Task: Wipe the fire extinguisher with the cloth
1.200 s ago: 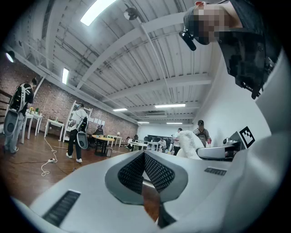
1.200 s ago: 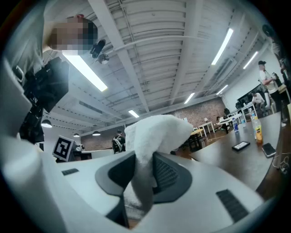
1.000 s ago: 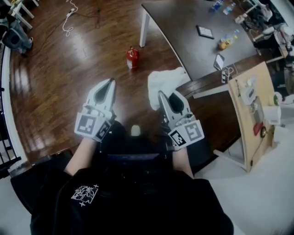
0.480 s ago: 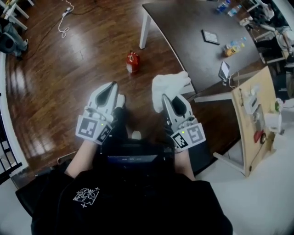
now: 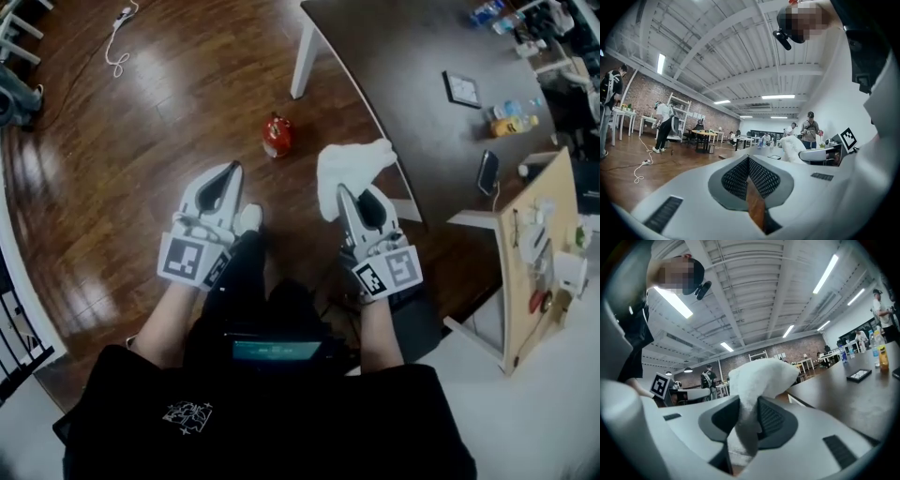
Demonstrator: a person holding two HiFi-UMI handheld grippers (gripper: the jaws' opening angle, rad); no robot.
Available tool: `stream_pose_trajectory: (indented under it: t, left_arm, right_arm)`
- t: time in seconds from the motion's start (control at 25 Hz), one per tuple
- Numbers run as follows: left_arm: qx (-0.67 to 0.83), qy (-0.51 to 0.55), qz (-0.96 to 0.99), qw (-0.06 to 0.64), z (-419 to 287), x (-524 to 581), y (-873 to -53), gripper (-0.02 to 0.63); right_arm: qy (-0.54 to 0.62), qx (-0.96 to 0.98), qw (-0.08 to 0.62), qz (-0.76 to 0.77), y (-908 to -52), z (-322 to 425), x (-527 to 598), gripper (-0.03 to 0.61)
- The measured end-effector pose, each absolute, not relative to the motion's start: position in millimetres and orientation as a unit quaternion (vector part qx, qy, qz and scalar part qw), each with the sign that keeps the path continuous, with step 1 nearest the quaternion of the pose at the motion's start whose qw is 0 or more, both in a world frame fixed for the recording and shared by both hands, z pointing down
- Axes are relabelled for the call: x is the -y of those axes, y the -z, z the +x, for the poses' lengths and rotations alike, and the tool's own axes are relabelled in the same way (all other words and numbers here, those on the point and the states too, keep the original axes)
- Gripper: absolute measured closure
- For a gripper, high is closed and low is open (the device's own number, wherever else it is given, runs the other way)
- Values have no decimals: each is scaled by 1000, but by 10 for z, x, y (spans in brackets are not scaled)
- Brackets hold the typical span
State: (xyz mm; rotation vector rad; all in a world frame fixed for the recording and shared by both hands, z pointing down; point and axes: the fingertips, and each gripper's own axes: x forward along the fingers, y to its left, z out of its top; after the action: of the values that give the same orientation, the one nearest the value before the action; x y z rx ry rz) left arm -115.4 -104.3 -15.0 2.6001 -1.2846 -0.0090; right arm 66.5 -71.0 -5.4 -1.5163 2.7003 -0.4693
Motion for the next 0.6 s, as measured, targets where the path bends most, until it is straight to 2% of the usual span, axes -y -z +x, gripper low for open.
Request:
stream_pose_trajectory:
  t: [0.24, 0.6]
  left_arm:
    - [424, 12, 895, 136, -933, 1278, -1148, 614]
    - [427, 42, 898, 95, -1010, 1638, -2989, 614]
  right_arm:
    - [130, -865, 14, -485, -1121, 797, 1094, 449]
    - [109, -874, 19, -474, -3278, 859, 1413, 449]
